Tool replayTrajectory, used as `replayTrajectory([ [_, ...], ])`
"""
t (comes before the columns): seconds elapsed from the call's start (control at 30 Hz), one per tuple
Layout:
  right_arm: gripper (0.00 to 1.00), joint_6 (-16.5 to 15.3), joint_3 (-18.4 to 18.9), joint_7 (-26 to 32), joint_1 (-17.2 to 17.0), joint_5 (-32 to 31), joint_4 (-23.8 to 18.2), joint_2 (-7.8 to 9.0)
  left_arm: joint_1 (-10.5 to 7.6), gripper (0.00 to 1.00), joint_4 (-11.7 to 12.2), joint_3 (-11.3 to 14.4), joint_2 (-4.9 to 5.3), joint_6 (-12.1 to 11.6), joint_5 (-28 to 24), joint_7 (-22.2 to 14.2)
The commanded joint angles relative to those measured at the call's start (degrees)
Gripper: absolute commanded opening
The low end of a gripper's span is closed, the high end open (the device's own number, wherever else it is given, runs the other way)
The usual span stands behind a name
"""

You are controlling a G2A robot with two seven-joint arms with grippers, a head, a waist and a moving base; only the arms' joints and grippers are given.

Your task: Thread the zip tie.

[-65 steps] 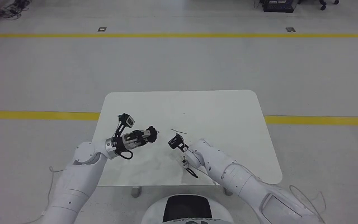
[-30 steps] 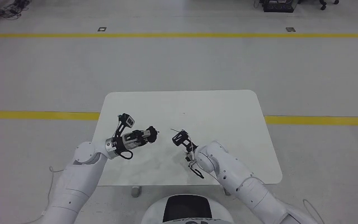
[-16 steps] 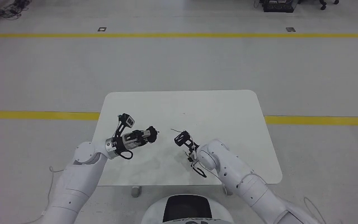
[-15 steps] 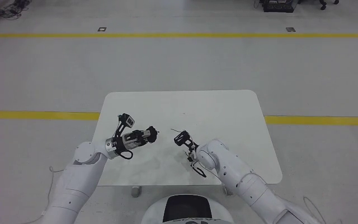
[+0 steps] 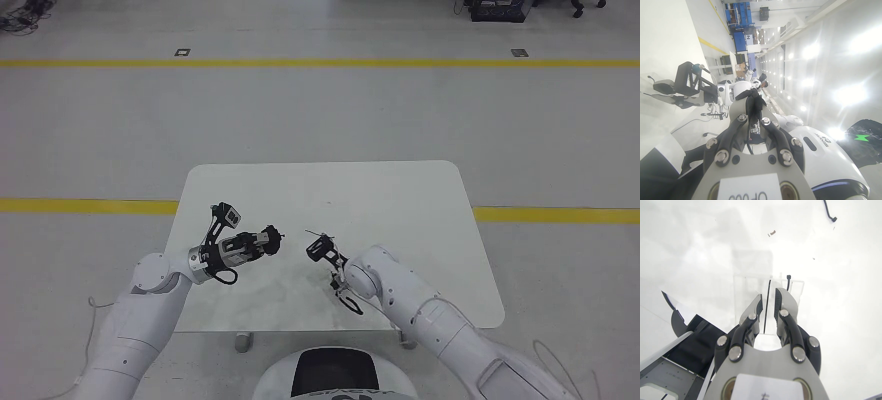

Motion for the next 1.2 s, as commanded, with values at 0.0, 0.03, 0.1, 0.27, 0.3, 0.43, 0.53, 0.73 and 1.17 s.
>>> replayTrajectory([
  [0.0,0.15,-0.1,-0.4,-0.1,0.5,0.4,1.1,-0.32,0.0,0.0,0.0,0.0,0.0,0.0,0.0,0.0],
  [0.03,0.15,-0.1,-0.7,-0.2,0.8,0.5,1.6,-0.47,0.0,0.0,0.0,0.0,0.0,0.0,0.0,0.0],
  [0.1,0.15,0.0,-1.2,-0.2,1.3,0.7,2.7,-0.85,0.0,0.0,0.0,0.0,0.0,0.0,0.0,0.0],
  [0.27,0.15,1.1,-2.6,-0.1,2.5,0.4,4.7,-1.74,0.0,0.0,0.0,0.0,0.0,0.0,0.0,0.0],
  [0.3,0.15,1.3,-2.9,0.0,2.7,0.3,5.0,-1.92,0.0,0.0,0.0,0.0,0.0,0.0,0.0,0.0],
  [0.43,0.15,2.2,-4.2,0.2,3.5,-0.1,6.3,-2.74,0.0,0.0,0.0,0.0,0.0,0.0,0.0,0.0],
  [0.53,0.15,2.7,-4.9,0.3,3.9,-0.3,7.1,-3.23,0.0,0.0,0.0,0.0,0.0,0.0,0.0,0.0],
  [0.73,0.15,3.5,-5.8,0.5,4.9,-0.4,9.0,-4.2,0.0,0.0,0.0,0.0,0.0,0.0,0.0,0.0],
  [1.17,0.0,4.0,-6.7,0.6,6.1,-0.4,12.0,-5.72,0.0,0.0,0.0,0.0,0.0,0.0,0.0,0.0],
])
